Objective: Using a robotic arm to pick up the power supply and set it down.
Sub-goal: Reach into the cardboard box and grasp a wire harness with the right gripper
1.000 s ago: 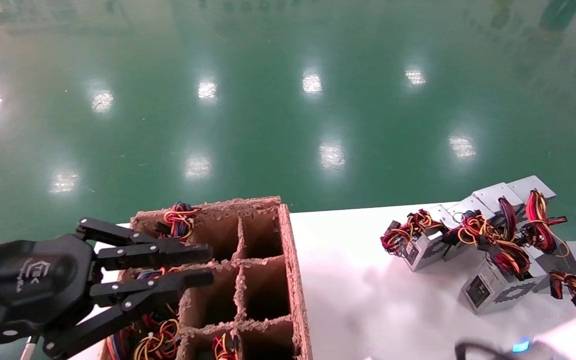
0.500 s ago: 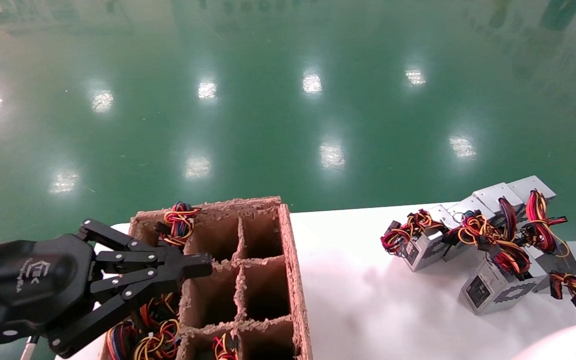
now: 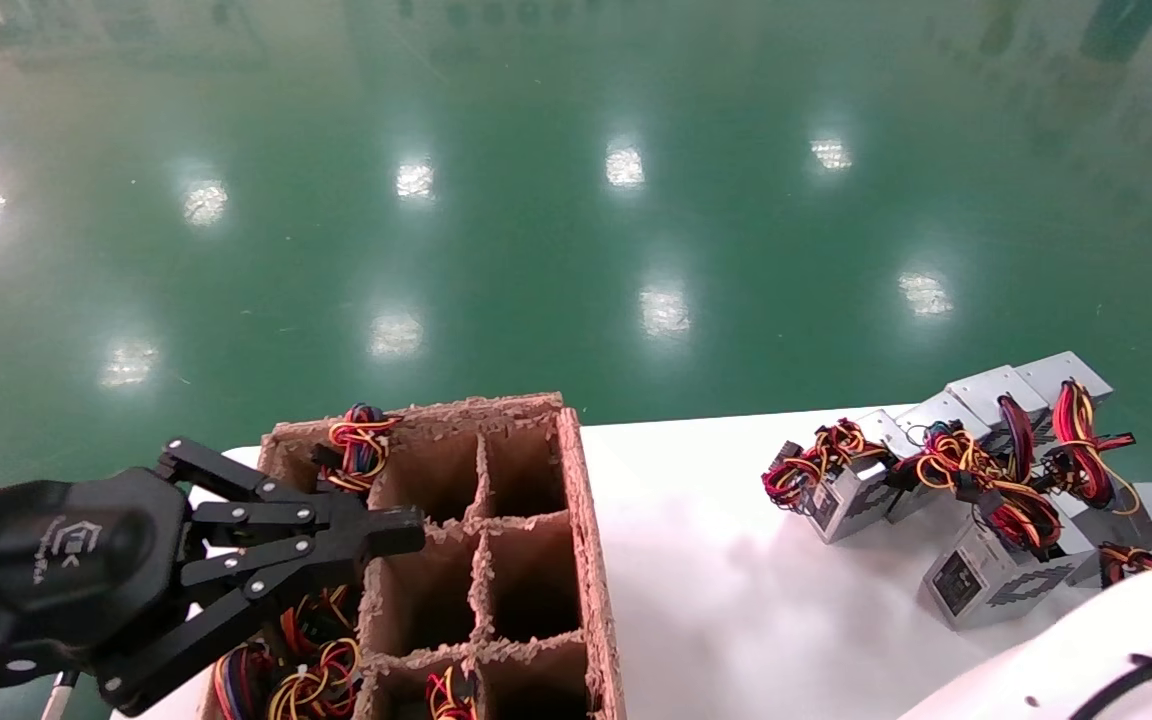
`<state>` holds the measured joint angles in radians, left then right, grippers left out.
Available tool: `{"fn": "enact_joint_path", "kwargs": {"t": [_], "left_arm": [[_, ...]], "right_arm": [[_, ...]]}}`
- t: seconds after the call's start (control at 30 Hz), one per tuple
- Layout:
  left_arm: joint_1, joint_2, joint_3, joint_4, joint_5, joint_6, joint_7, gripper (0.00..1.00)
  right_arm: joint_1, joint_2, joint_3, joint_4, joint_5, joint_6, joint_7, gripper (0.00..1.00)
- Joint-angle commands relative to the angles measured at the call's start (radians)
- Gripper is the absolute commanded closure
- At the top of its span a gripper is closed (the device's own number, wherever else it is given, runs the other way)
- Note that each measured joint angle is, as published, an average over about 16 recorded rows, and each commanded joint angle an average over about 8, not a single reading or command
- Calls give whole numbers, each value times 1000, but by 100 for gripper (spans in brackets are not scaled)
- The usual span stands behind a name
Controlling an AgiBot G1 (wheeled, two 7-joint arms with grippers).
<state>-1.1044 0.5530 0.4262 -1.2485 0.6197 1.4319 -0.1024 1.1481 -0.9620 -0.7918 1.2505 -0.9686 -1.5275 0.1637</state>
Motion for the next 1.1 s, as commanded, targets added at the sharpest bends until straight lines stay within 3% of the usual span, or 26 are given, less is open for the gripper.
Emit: {"fn": "enact_joint_path", "kwargs": {"t": [0.03,0.1,0.3,0.37,1.1], "left_arm": [[0,0,0,0,0,0,0,100],[0,0,0,0,0,0,0,100],[0,0,0,0,0,0,0,100],[0,0,0,0,0,0,0,100],[0,0,0,0,0,0,0,100]], "right_arm": [[1,-14,-8,-7,-8,2,1,0],[1,-25,-15,-17,-15,3,-2,11],[2,-48,-27,-45,-29,2,-15,86],[2,-53,-30,-53,-32,0,-19,100],[-2,-39,-34,-60,-35,9,-30,100]]}}
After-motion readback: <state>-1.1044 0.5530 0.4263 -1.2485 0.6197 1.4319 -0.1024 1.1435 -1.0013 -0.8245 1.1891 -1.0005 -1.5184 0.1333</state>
